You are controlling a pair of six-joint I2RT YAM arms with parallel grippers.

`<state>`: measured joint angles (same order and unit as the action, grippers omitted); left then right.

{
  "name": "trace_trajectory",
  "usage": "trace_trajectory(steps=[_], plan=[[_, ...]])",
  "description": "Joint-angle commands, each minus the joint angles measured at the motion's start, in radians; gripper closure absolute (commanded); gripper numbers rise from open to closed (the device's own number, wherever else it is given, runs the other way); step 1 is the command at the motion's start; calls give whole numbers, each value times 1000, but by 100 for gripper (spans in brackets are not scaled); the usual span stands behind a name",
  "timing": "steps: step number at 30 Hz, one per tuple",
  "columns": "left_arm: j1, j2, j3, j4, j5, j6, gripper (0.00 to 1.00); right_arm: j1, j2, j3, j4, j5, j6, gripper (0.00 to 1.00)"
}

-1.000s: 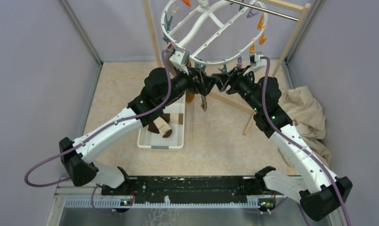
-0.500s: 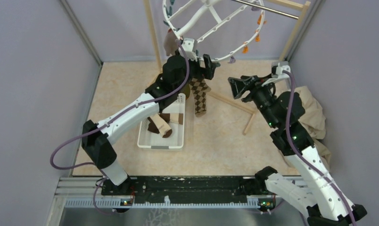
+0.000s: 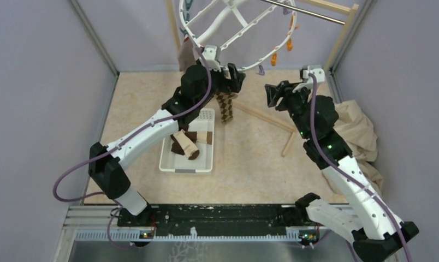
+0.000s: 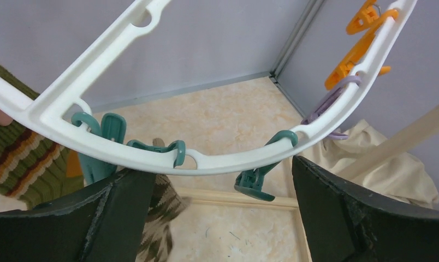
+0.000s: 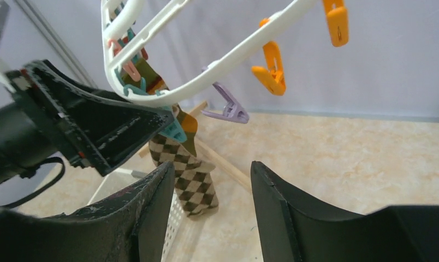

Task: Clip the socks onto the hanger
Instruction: Rotate the hanger at the hanger.

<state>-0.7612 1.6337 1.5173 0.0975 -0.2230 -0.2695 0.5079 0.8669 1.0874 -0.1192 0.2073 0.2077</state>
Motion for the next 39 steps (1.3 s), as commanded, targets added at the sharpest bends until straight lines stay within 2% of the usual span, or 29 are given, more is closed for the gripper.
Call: trace_trajectory(steps=[1, 7, 10, 13, 24, 30, 33, 39], plan=[[5, -75, -42, 70, 112, -7, 1, 3, 21, -1, 81, -64, -15, 46], [5, -120, -72, 93, 204, -17, 1, 3, 31, -27, 111, -72, -13, 47], [5, -120, -75, 104, 207, -10, 2, 3, 39, -36, 136, -82, -11, 49], [5, -110, -75, 115, 207, 2, 7, 3, 43, -46, 145, -92, -8, 50], [4, -49, -50, 128, 244, 10, 9, 3, 27, -74, 144, -39, -31, 50], [11, -9, -12, 110, 232, 19, 29, 2, 28, -75, 143, -32, -36, 50], [20, -10, -14, 101, 180, 8, 27, 2, 26, -81, 146, -21, -39, 50], [67, -27, -35, 93, 178, -25, 20, -43, 67, -88, 172, -41, -3, 50]])
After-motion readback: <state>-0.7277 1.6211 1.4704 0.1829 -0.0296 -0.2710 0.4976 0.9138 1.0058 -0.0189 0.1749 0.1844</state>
